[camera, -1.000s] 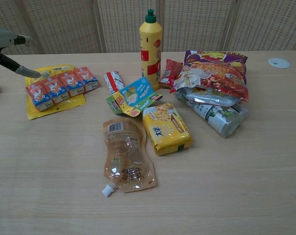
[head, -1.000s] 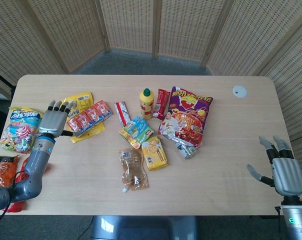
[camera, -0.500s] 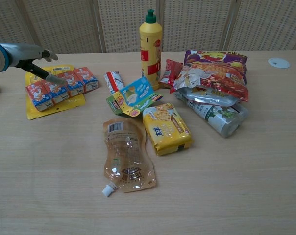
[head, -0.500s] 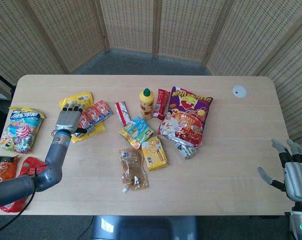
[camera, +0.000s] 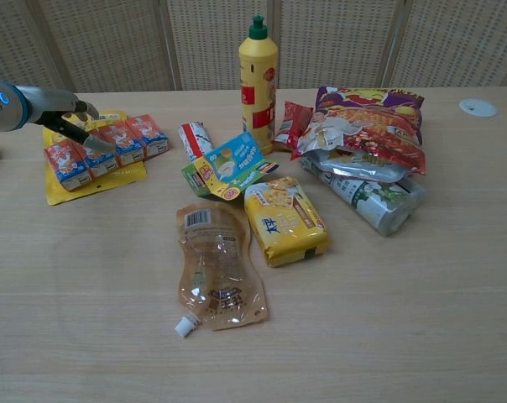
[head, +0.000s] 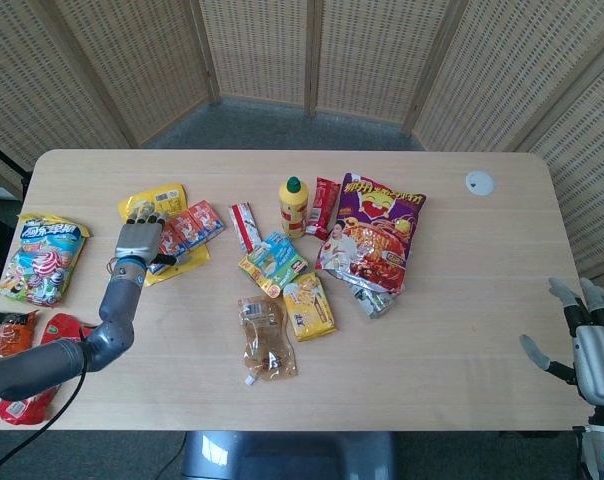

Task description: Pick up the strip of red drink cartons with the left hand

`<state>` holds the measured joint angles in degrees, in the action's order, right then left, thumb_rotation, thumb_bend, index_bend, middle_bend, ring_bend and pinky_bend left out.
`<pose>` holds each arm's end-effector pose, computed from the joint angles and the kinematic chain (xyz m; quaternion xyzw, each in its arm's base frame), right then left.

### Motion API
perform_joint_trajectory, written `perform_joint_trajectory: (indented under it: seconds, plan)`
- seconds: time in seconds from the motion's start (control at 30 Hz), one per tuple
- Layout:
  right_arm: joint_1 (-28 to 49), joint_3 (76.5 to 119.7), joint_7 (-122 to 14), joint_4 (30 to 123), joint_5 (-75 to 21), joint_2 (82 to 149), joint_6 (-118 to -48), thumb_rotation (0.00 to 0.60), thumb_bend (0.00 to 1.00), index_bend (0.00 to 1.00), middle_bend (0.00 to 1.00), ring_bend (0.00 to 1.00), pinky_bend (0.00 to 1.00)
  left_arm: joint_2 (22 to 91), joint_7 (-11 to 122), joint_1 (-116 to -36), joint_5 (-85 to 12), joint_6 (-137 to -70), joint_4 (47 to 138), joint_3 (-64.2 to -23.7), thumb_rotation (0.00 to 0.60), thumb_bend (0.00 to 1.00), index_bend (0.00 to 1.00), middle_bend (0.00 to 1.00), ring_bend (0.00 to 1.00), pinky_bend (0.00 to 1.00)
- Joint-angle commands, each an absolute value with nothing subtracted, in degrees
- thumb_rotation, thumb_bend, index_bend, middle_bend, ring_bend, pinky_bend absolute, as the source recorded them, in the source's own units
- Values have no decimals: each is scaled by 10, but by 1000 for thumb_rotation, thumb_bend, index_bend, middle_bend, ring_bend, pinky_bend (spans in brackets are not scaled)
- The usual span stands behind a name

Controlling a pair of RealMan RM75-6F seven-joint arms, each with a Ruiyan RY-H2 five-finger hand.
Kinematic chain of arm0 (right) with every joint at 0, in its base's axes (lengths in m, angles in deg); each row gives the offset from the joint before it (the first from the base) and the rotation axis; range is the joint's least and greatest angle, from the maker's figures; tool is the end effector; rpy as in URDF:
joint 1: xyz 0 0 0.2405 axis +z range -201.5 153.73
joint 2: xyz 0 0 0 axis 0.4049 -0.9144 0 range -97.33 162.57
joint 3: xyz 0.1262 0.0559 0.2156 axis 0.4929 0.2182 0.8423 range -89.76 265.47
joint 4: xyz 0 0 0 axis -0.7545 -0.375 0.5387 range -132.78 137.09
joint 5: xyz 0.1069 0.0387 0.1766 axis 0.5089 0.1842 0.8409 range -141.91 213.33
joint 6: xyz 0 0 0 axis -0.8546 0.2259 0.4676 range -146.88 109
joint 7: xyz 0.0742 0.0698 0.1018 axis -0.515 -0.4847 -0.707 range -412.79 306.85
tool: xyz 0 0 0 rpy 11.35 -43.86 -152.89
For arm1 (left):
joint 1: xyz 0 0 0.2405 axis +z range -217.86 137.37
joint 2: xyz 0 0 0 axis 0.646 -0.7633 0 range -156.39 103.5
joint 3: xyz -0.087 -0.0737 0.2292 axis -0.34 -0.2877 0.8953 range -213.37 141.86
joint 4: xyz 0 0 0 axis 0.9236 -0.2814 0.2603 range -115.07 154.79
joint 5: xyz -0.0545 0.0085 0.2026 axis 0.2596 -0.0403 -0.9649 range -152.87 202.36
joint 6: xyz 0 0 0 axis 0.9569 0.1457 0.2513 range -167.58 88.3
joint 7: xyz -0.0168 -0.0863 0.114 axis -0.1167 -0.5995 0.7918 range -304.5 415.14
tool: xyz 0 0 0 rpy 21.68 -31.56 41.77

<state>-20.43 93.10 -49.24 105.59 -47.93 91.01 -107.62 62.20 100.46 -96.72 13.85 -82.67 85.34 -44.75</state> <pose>-0.2821 -0.1791 0.1889 0.5563 -0.3815 0.4147 0.6108 -0.2178 0.4317 0.0110 -0.6655 -0.4768 -0.1352 0.5581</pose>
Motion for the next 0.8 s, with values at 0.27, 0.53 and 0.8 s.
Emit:
perform_joint_trajectory:
  seconds: [0.27,0.53,0.8]
  plan:
    - [-210,933,-496,1054,-477,910,-1080,40,256,90,249,0,0,636,1046,-995,220,-823,853,-429,237,66,0,0,0,0]
    - [-213,934,-499,1052,-480,909,-1083,42,256,91,249,0,0,631,1045,-1005,233,-823,877,-431,234,67,0,0,0,0]
    - [-223,933,-506,1050,-481,904,-1092,40,256,90,249,0,0,628,1024,-1010,211,-818,901,-433,234,65,0,0,0,0]
